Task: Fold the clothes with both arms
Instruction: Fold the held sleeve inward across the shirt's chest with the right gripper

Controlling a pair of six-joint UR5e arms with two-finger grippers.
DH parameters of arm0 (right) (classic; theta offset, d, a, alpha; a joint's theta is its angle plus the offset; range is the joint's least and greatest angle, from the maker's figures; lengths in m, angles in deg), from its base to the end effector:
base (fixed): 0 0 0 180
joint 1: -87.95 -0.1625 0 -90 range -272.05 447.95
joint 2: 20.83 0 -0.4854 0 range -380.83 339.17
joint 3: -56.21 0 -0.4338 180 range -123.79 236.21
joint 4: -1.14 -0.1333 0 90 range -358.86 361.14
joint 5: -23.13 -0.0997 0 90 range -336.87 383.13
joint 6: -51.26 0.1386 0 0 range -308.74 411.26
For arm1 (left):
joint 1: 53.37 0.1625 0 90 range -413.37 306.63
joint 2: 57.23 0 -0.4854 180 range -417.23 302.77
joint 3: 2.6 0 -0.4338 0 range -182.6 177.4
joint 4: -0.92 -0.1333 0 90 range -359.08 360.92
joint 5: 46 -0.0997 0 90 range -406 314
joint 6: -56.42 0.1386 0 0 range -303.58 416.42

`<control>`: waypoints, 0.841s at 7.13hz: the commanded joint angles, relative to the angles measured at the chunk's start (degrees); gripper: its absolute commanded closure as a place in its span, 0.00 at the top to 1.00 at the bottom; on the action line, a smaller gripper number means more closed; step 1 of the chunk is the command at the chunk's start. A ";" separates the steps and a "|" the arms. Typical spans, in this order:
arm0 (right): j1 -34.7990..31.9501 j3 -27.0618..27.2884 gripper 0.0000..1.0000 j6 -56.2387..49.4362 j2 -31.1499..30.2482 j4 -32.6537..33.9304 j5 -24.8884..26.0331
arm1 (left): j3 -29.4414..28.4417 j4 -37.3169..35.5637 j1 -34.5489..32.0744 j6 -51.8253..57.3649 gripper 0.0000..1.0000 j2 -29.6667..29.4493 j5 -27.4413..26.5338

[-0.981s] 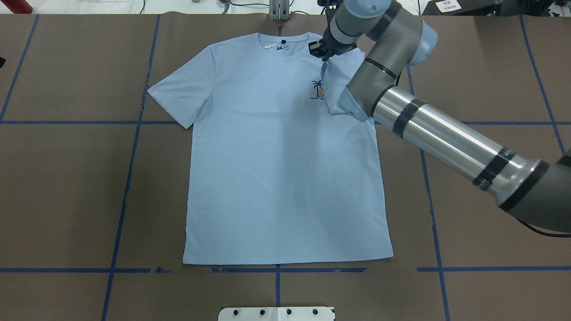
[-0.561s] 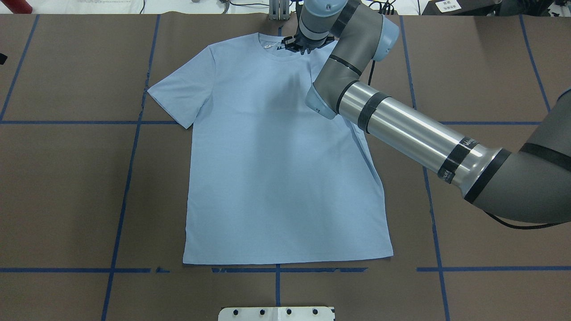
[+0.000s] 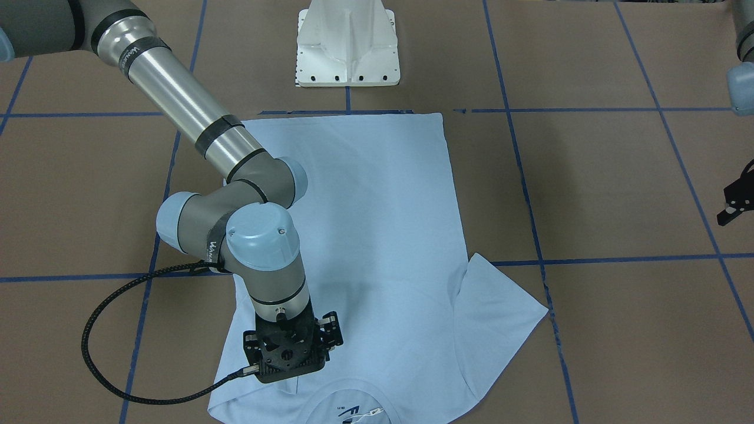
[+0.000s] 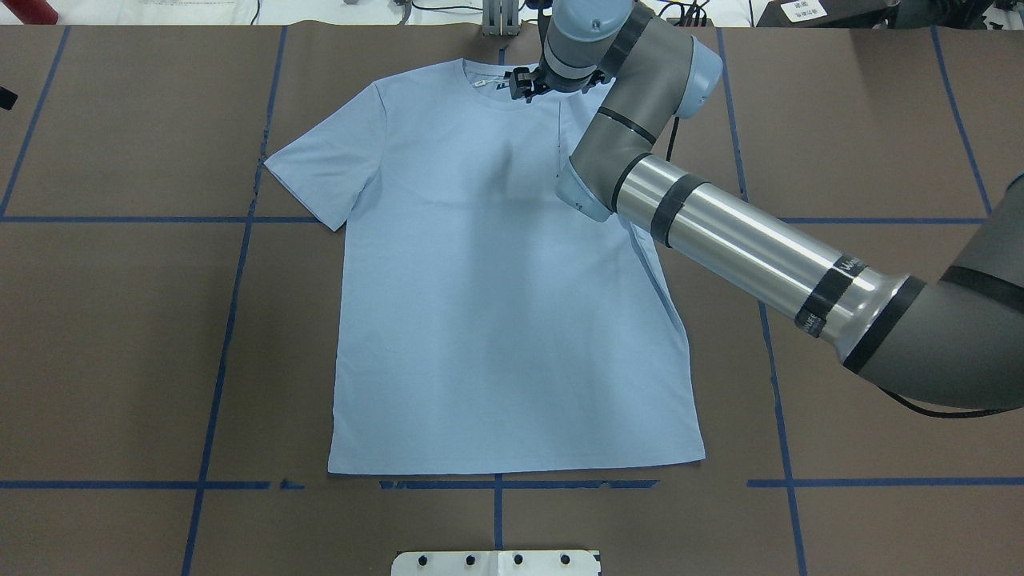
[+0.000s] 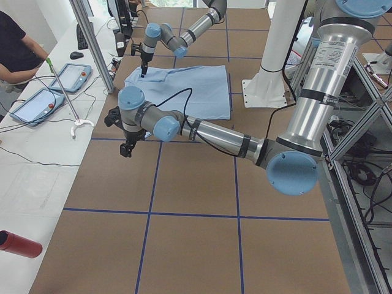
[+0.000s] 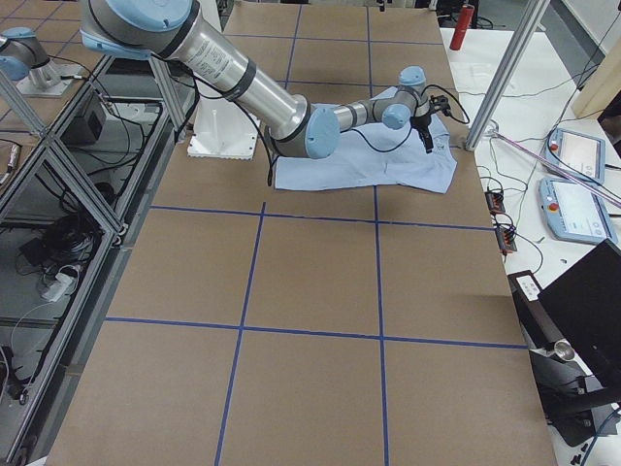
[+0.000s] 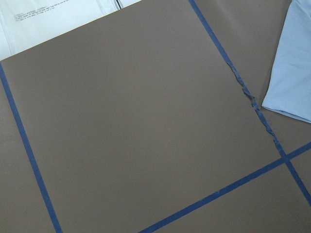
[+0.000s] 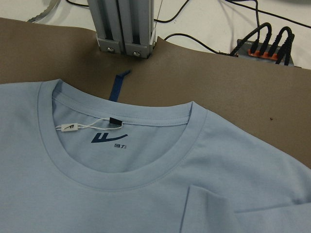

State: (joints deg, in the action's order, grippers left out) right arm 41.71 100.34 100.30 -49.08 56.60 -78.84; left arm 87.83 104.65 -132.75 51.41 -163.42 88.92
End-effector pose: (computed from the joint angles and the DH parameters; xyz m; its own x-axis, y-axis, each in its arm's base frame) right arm -0.6250 -0.8038 0.2831 0.7235 -0.1717 0.6687 -0.1612 0.8998 0.4054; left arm 0.0917 -0.6814 0.5389 0.6417 0.4053 -0.6511 -0.1034 0.8870 0.4501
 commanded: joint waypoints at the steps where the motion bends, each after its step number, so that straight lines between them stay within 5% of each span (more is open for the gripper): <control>1: -0.17 12.24 1.00 0.10 -8.54 5.40 -0.42 | 0.97 0.07 0.02 -3.59 1.00 -0.25 0.16; 4: 1.15 22.99 1.00 -3.76 -13.14 22.79 -1.30 | 1.06 0.07 0.02 -3.69 1.00 -0.16 0.51; 6: 2.90 24.60 1.00 -7.98 -13.41 31.09 -1.21 | 1.06 0.07 0.02 -3.69 1.00 -0.16 0.60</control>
State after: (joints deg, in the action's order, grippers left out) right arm 43.57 123.86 94.71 -62.13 83.12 -80.06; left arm 88.93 104.72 -132.73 47.73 -163.58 89.49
